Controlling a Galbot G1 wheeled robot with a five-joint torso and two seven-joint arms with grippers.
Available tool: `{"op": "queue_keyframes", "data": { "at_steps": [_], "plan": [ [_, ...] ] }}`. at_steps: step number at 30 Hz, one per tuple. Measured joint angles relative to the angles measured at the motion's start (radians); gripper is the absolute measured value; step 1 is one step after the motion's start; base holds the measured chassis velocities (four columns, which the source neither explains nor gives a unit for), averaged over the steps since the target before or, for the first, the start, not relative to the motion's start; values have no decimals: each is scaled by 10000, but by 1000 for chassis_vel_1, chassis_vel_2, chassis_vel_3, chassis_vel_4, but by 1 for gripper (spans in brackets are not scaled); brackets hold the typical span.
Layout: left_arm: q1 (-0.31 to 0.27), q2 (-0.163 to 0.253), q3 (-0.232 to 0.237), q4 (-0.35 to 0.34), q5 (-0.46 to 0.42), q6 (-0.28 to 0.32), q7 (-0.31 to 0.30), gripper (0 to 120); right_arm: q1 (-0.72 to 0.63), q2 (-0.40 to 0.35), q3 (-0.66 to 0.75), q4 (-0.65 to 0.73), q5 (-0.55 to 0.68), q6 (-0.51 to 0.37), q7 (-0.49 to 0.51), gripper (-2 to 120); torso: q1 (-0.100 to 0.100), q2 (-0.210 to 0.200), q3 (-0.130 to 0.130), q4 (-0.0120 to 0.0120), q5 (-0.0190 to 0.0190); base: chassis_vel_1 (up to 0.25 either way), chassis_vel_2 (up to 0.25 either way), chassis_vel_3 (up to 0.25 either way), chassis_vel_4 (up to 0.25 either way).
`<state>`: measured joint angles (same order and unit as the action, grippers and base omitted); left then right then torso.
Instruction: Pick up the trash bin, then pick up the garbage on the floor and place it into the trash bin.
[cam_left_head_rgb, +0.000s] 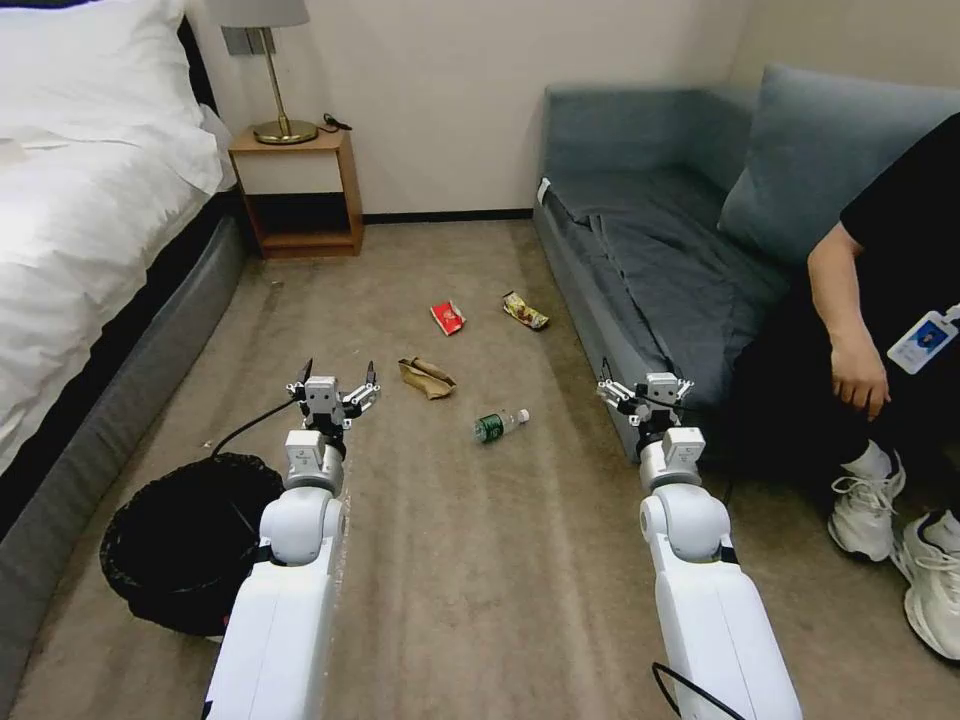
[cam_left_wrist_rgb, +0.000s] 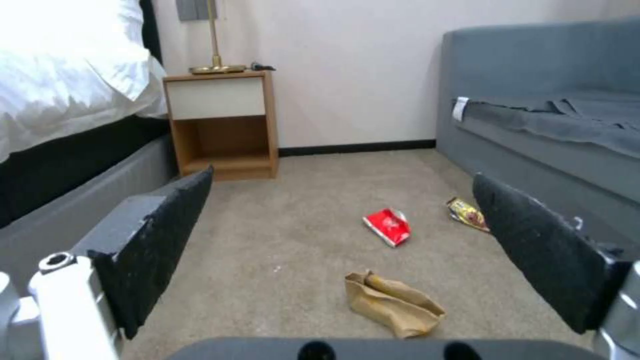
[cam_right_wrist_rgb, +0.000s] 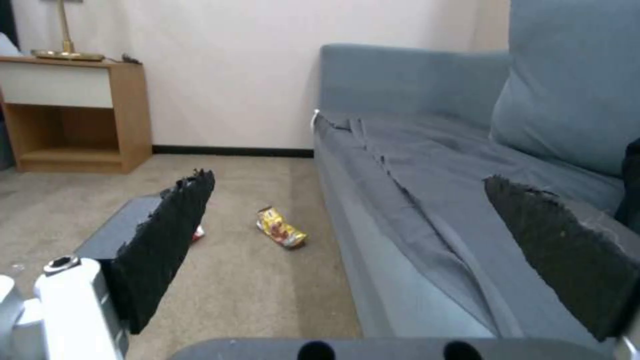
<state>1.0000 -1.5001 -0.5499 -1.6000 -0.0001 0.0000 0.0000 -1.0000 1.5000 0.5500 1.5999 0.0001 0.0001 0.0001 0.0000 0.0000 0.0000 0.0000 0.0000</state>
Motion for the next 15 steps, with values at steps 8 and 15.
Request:
{"op": "queue_keyframes", "data": {
  "at_steps": [8, 15],
  "plan": [
    [0, 0, 0, 0, 0, 0, 0, 100, 0, 0, 0, 0, 0, 0, 0, 100, 0, 0, 0, 0, 0, 0, 0, 0, 0],
    [0, 0, 0, 0, 0, 0, 1, 100, 0, 0, 0, 0, 0, 0, 0, 100, 0, 0, 0, 0, 0, 0, 0, 0, 0]
  ]
}}
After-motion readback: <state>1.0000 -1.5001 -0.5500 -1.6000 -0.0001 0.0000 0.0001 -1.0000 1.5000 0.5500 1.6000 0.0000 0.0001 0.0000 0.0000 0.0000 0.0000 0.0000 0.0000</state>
